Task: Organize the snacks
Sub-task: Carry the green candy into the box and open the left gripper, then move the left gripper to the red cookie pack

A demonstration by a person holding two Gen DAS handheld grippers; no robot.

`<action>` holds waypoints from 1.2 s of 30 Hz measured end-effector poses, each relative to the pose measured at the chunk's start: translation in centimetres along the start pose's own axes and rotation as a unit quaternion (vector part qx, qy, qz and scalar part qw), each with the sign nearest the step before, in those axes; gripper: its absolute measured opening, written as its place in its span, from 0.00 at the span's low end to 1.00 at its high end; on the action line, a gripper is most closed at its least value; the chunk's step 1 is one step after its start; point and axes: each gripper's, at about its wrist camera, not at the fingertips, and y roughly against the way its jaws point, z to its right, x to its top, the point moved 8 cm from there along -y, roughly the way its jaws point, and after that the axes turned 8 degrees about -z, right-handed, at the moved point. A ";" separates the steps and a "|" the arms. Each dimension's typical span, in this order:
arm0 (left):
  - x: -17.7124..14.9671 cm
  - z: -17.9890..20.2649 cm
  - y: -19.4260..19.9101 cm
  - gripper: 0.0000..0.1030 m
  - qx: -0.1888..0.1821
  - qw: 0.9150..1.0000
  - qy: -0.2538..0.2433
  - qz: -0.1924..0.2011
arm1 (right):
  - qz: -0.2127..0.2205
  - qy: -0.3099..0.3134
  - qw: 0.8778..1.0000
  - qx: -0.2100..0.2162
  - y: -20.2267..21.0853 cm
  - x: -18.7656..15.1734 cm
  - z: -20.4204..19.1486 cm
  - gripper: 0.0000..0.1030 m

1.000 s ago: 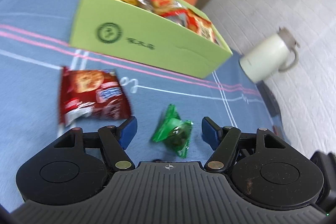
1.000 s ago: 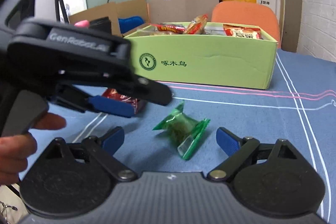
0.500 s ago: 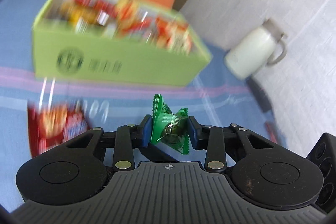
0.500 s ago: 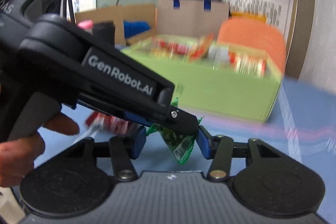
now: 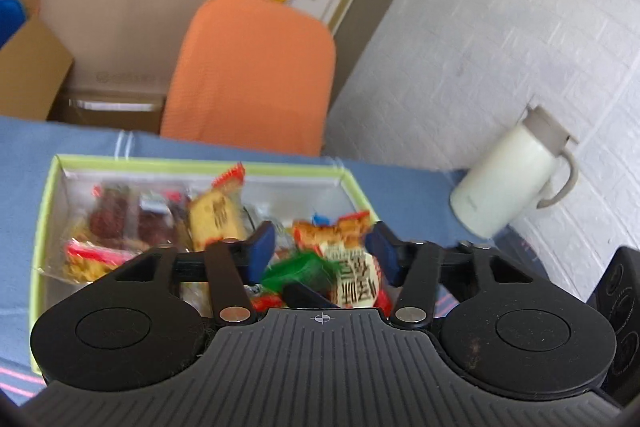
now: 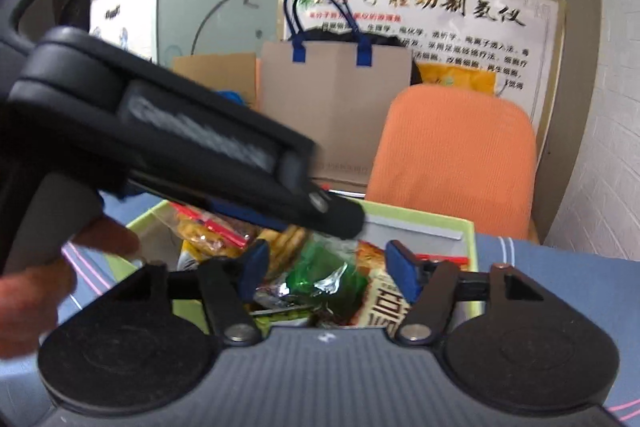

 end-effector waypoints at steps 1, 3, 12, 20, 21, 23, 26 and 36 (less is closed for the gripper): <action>-0.1 -0.1 0.9 0.47 0.000 1.000 -0.003 0.014 | 0.009 -0.001 1.000 -0.002 0.9 -0.2 -0.1 0.85; -0.7 -0.1 2.4 0.51 0.003 0.999 -0.007 0.033 | 0.028 0.009 1.000 -0.009 2.6 -0.5 -0.5 0.94; -6.4 0.4 5.9 0.56 0.024 0.999 -0.021 0.027 | 0.014 0.037 0.999 -0.004 7.2 -4.9 -5.0 0.99; -10.7 -1.2 7.5 0.56 0.018 1.000 0.006 0.001 | -0.049 0.046 0.998 0.006 6.8 -9.0 -8.8 0.99; -11.0 -1.5 7.8 0.57 0.018 1.000 0.010 0.001 | -0.054 0.049 0.997 0.007 6.6 -9.2 -9.3 0.99; -11.3 -2.3 8.2 0.58 0.021 1.000 0.017 0.002 | -0.064 0.054 0.996 0.012 6.1 -9.5 -10.1 0.99; -11.5 -3.8 8.8 0.59 0.029 0.999 0.027 0.004 | -0.075 0.066 0.995 0.024 5.1 -9.4 -11.5 0.99; -14.8 -12.7 11.1 0.62 0.063 0.990 0.124 -0.001 | -0.085 0.172 0.974 0.117 1.5 -8.1 -18.0 0.99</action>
